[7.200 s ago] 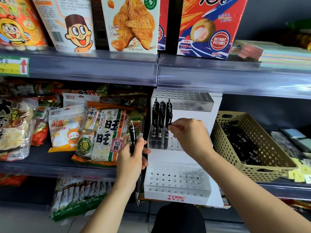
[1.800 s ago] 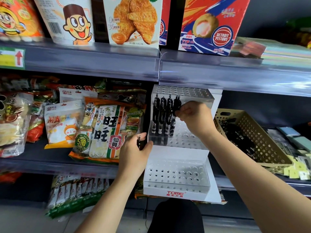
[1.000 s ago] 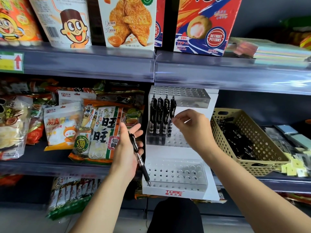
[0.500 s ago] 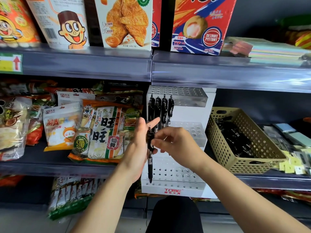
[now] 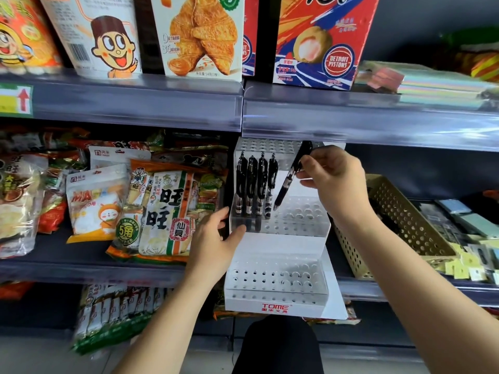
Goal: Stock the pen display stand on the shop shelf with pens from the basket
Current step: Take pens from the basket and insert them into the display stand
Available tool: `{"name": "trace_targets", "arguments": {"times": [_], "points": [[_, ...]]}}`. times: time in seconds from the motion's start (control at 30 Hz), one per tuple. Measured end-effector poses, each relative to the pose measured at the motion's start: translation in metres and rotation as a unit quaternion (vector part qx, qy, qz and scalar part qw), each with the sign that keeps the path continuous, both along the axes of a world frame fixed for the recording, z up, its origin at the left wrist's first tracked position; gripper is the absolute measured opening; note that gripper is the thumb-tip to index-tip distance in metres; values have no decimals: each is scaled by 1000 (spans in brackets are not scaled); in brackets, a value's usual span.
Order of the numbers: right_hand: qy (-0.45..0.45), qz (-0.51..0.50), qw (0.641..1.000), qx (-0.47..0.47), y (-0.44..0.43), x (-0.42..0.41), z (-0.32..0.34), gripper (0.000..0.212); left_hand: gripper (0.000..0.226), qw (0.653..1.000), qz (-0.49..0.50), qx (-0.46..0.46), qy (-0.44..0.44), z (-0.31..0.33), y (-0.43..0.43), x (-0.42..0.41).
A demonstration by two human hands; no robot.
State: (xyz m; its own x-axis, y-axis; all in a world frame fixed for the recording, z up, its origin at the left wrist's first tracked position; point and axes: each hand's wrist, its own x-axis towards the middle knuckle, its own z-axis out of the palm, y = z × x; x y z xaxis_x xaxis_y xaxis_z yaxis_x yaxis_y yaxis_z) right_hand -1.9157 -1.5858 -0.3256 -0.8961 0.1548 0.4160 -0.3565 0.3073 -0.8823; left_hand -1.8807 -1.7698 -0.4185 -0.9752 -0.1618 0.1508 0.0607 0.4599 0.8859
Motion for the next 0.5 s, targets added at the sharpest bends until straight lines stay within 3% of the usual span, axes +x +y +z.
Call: {"name": "trace_targets", "arguments": {"times": [0.1,0.5], "points": [[10,-13,1000,24,-6,-5,0,3,53,1000,-4,14,-12,0,2,-3],[-14,-18,983,183,-20,-26,-18,8,41,999,20,25,0,-2,0,-7]]}}
